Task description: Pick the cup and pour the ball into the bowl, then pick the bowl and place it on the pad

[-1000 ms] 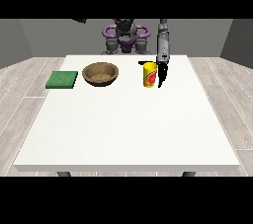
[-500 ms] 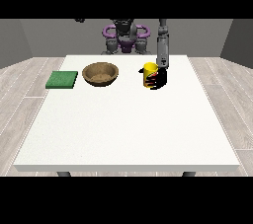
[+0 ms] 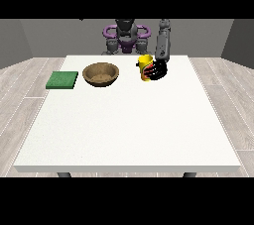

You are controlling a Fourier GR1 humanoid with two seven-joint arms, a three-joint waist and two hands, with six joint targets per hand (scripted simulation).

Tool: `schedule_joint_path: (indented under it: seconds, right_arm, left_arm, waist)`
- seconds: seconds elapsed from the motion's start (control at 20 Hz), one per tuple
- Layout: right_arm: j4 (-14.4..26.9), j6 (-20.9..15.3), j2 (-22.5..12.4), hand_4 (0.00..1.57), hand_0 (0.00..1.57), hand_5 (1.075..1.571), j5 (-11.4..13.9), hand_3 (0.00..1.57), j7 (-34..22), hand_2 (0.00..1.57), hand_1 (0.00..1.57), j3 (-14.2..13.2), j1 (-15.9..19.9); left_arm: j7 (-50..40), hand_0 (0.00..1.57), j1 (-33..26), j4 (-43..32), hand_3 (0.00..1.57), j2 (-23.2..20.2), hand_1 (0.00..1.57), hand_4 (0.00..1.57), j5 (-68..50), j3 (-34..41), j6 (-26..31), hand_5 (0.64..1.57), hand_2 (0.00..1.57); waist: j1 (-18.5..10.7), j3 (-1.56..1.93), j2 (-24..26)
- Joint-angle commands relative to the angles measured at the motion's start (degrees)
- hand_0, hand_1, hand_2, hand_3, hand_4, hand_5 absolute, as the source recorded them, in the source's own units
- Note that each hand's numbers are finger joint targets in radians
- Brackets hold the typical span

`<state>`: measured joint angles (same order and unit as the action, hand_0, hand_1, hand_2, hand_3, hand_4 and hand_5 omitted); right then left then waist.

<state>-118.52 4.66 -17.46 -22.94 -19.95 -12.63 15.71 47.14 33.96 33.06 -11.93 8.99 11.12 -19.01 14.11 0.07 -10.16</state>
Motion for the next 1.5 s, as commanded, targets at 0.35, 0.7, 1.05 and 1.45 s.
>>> schedule_joint_path:
  seconds: [0.35, 0.7, 1.05, 1.45]
  right_arm:
    - [8.36, 3.19, -0.43, 0.28, 0.0, 1.56, -0.84, 0.0, 2.92, 0.0, 0.0, -0.63, 1.99]
    - [7.54, 2.94, 0.05, 0.33, 0.0, 1.563, 0.9, 0.0, 4.79, 0.0, 0.0, -0.72, 1.97]
    - [13.01, 2.72, 1.11, 0.35, 0.0, 1.562, 2.31, 0.0, 4.86, 0.0, 0.0, 0.87, 2.79]
    - [17.78, 2.1, 2.76, 0.38, 0.0, 1.566, 3.76, 0.0, 5.23, 0.0, 0.0, 2.45, 3.21]
  left_arm:
    - [-22.43, 1.43, 12.11, -4.18, 1.57, -0.08, 1.43, 1.01, 20.32, -12.54, -20.83, 1.558, 1.57]
    - [-28.91, 1.41, 17.18, -6.87, 1.57, -1.04, 1.41, 0.97, 25.63, -14.14, -22.93, 1.562, 1.57]
    - [-43.81, 1.37, 21.41, -14.65, 1.57, 0.77, 1.37, 0.83, 43.6, -25.35, -33.01, 1.552, 1.57]
    - [-59.82, 1.37, 25.98, -24.59, 1.46, 7.51, 1.37, 0.91, 63.34, -40.49, -28.59, 1.483, 1.39]
  waist:
    - [1.11, 0.07, 2.32]
    - [0.83, -0.06, 0.4]
    - [-0.1, 0.06, 3.89]
    - [-1.0, 0.08, 9.02]
